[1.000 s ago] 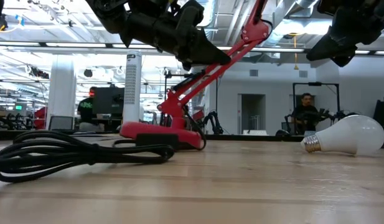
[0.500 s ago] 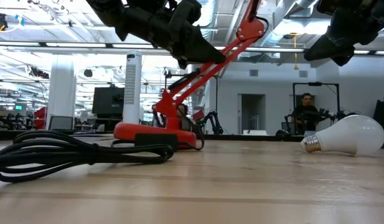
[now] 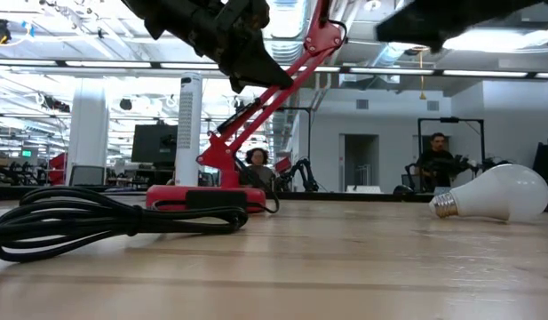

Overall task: Screw lightbulb
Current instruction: Insert the lightbulb in the lamp

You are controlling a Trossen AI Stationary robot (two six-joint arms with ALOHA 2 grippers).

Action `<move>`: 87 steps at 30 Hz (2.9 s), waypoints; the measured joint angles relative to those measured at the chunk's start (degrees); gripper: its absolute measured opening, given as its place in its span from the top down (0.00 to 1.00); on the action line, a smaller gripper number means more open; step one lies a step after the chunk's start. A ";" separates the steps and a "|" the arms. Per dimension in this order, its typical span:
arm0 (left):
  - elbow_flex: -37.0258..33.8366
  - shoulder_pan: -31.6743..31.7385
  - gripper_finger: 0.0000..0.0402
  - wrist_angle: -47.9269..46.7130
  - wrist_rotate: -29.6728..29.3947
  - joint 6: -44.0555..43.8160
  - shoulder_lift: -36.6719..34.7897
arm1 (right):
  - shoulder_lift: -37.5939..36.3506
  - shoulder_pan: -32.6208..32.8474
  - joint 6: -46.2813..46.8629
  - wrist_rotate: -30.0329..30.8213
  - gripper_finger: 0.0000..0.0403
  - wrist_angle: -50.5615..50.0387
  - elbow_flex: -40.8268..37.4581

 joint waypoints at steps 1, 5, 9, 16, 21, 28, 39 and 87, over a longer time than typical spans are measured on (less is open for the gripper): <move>0.00 -0.16 0.96 0.00 -0.06 -0.08 0.00 | 0.97 -1.63 -1.67 -1.43 0.69 3.24 0.00; 0.02 -0.81 0.96 -0.16 -0.43 -0.22 0.00 | 2.37 -6.83 -2.44 -7.77 0.56 9.42 0.00; 0.15 -1.42 0.96 -1.45 -0.23 0.16 -0.07 | 1.40 -10.24 -2.59 -15.39 0.44 12.74 0.00; 0.15 -1.67 0.96 -1.62 0.06 0.63 -0.09 | -0.28 -15.42 -2.17 -29.14 0.37 25.06 0.00; 0.13 -1.67 0.96 -1.38 0.09 0.64 -0.04 | 2.22 -17.98 -0.77 -35.56 0.37 29.46 1.45; 0.11 -1.67 0.95 -1.40 0.14 0.55 -0.02 | 9.38 -19.05 -0.98 -38.45 0.37 29.39 8.45; 0.15 -1.69 0.95 -3.38 0.47 1.19 -0.07 | 12.24 -19.01 -1.97 -39.48 0.66 27.40 11.28; 0.07 -6.40 0.66 5.00 -10.02 -7.02 5.21 | 11.11 -19.01 0.87 -39.26 0.88 24.11 11.37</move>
